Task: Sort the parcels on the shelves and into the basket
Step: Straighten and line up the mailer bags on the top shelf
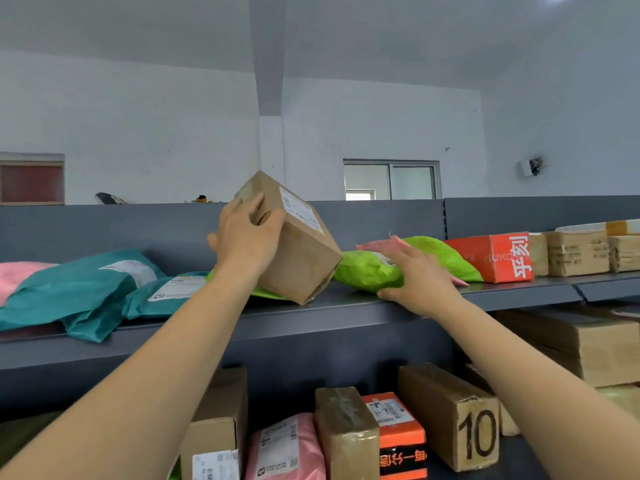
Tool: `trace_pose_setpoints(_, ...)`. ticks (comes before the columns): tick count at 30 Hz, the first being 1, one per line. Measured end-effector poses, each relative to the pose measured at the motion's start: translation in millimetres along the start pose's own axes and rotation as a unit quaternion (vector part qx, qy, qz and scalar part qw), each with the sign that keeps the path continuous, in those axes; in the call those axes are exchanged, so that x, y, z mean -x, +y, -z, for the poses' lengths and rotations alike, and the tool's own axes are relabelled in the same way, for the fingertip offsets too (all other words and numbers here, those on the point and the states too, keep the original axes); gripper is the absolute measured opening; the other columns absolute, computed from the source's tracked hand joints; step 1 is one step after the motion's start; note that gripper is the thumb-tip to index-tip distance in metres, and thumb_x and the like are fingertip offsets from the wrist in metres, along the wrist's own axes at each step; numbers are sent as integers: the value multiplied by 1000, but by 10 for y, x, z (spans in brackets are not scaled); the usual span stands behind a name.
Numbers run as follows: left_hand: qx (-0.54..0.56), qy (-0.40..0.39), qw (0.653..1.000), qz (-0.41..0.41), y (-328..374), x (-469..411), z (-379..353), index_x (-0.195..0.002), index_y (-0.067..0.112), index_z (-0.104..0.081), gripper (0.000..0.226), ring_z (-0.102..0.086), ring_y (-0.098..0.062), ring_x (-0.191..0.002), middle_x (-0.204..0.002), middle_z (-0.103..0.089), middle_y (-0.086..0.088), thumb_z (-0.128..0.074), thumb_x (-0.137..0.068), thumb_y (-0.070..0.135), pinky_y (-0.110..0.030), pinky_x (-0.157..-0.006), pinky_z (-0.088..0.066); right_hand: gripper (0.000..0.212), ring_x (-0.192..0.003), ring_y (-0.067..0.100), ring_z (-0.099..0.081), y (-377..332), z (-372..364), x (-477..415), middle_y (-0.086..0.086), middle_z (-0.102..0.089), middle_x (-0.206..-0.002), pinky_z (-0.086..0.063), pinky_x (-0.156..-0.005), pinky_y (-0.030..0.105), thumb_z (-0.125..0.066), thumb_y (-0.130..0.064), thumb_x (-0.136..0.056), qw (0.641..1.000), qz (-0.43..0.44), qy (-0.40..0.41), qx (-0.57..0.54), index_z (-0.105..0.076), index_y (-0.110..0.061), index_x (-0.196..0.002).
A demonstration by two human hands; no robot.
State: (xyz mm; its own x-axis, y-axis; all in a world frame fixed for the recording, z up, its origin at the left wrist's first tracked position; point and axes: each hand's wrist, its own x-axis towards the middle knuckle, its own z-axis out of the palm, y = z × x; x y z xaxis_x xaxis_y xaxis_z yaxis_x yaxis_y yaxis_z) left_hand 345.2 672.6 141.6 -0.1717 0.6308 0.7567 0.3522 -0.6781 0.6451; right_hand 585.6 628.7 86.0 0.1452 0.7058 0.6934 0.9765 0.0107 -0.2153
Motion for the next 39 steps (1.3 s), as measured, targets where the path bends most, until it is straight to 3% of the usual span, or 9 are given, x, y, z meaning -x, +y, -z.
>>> trace_pose_setpoints(4,-24,-6,1000,7,36,-72,-78,-133,35,-52,50,-36,-13,-132,-143,-43,11,-52,-84,48,-35,-107,-15,44,-105,31,-60,108,-12,-37,-2,-61,-122,-42,-71,31,-58,-27,-88,997,-35,72,-16,-52,-34,-131)
trace_pose_setpoints(9,85,-3,995,56,-10,14,-187,-118,37,-61,50,-51,-7,-115,-121,-58,21,-54,-73,57,-41,-109,-31,49,-104,34,-59,203,20,-171,5,-64,-111,-39,-73,33,-57,-38,-91,980,-131,113,-98,-45,-32,-138)
trace_pose_setpoints(12,139,11,988,58,19,138,-318,-84,42,-59,4,-51,-5,-102,-90,-55,31,-57,-88,40,-27,-94,-37,28,-100,36,-58,185,16,-217,15,-66,-106,-36,-72,34,-58,-34,-90,971,-126,141,-147,-61,-11,-107)
trace_pose_setpoints(14,167,8,985,36,47,193,-417,-75,47,-55,21,-49,-4,-103,-91,-53,30,-56,-91,33,-28,-94,-36,23,-98,37,-57,166,2,-222,17,-65,-101,-32,-69,32,-58,-29,-90,967,-120,150,-168,-60,-7,-97)
trace_pose_setpoints(19,154,-21,986,61,39,145,-571,-96,34,-61,12,-45,-12,-106,-108,-50,16,-50,-94,36,-29,-91,-37,20,-95,36,-56,159,-4,-229,18,-65,-98,-28,-66,31,-55,-22,-90,959,-110,173,-194,-60,-3,-93)
trace_pose_setpoints(23,93,-111,982,125,-15,49,-495,-139,25,-43,53,-39,-18,-129,-144,-40,9,-44,-94,52,-38,-108,-33,20,-94,37,-57,163,59,-216,19,-65,-97,-30,-67,31,-51,-17,-93,953,-105,194,-209,-60,0,-94)
trace_pose_setpoints(26,76,-176,972,135,-97,68,-457,-143,29,-33,57,-45,-18,-118,-134,-43,13,-52,-92,47,-40,-91,-43,21,-95,38,-56,154,93,-200,20,-65,-99,-29,-67,31,-49,-17,-94,953,-104,198,-205,-60,1,-96)
trace_pose_setpoints(32,-141,-138,980,38,-283,126,-457,-134,12,-46,49,-50,-29,-121,-133,-55,-8,-54,-93,38,-36,-98,-41,23,-82,31,-50,143,149,-132,21,-63,-95,-26,-65,31,-45,-17,-97,937,-116,237,-229,-58,1,-93)
trace_pose_setpoints(39,-174,-165,971,20,-364,161,-478,-130,12,-50,47,-51,-27,-117,-129,-57,-7,-57,-91,40,-31,-89,-39,24,-57,26,-40,-32,377,-45,26,-61,-75,-12,-57,30,-47,-12,-97,905,-58,359,-220,-59,2,-82)
